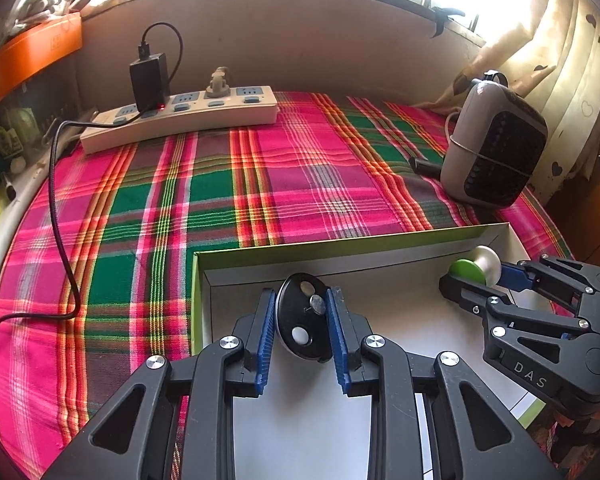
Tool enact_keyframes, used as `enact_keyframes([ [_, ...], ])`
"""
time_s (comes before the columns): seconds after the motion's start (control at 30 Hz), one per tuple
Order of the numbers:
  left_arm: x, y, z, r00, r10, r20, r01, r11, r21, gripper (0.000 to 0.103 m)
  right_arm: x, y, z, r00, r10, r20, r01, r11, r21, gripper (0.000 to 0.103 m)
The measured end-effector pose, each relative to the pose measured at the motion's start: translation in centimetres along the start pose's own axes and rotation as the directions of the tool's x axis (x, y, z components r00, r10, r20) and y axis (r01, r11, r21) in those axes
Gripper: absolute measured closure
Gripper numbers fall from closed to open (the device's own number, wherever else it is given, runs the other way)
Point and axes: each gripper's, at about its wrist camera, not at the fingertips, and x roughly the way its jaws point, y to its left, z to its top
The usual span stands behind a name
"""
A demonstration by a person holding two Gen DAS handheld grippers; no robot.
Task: Organize objects
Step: 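Lift the spool with the right gripper over the tray while the left gripper carries the puck there, then open the right gripper to drop the spool while the left gripper releases the puck in the tray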
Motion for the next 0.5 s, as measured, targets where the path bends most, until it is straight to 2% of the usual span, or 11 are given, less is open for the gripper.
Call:
enact_keyframes([
  [0.27,0.02,-0.1,0.02,1.0,0.012,-0.002,-0.012,1.0,0.009,0.076,0.04,0.21,0.09,1.0,-0.01,-0.004,0.01,1.0,-0.004,0.07],
  [0.5,-0.07,0.1,0.0,1.0,0.011,0.001,-0.011,1.0,-0.003,0.069,0.1,0.16,0.15,1.0,-0.013,-0.001,0.013,1.0,0.003,0.069],
])
